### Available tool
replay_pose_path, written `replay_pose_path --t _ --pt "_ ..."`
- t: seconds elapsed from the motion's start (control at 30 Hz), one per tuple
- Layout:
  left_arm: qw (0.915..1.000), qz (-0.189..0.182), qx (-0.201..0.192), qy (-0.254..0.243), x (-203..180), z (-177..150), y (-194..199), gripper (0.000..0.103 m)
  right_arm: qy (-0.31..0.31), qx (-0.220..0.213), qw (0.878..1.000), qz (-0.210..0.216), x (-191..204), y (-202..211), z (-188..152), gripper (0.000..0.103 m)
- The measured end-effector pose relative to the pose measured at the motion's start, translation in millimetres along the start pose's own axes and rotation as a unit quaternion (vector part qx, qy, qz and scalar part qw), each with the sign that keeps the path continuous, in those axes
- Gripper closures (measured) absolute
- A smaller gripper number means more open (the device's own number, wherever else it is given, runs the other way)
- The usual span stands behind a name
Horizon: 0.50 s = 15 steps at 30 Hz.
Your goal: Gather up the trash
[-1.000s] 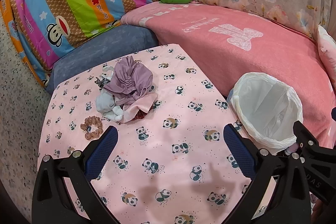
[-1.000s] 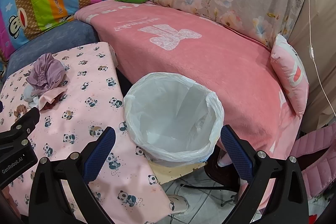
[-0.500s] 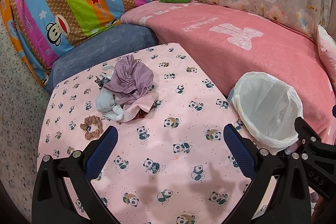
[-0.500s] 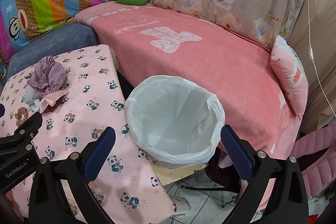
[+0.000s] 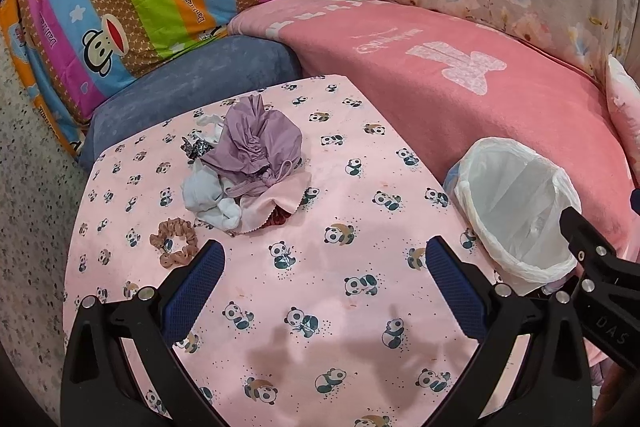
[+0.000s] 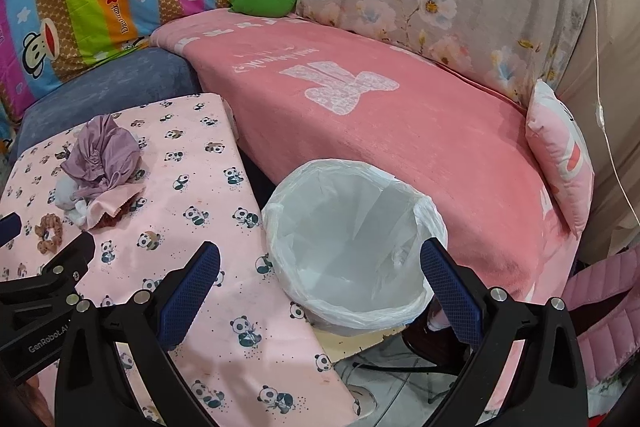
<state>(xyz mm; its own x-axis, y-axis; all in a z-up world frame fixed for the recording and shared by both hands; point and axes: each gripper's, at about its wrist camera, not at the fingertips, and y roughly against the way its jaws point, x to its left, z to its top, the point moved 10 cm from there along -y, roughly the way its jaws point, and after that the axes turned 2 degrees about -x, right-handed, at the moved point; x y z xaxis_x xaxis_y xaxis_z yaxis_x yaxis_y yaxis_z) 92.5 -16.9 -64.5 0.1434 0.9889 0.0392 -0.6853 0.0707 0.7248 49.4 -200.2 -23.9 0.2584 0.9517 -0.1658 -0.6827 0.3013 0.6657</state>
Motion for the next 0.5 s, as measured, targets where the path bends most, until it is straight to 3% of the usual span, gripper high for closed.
replay_pose_path --t 0.3,0.5 --pt "0.9998 0.014 -0.003 0.016 43.7 1.5 -18.8 0.007 0.013 -0.008 1.0 0.017 38.0 -4.4 12.9 0.005" --pt "0.9987 0.022 0.013 0.044 93.9 -3.6 -39.8 0.007 0.016 -0.021 0.999 0.044 78.3 -9.2 28.1 0.005"
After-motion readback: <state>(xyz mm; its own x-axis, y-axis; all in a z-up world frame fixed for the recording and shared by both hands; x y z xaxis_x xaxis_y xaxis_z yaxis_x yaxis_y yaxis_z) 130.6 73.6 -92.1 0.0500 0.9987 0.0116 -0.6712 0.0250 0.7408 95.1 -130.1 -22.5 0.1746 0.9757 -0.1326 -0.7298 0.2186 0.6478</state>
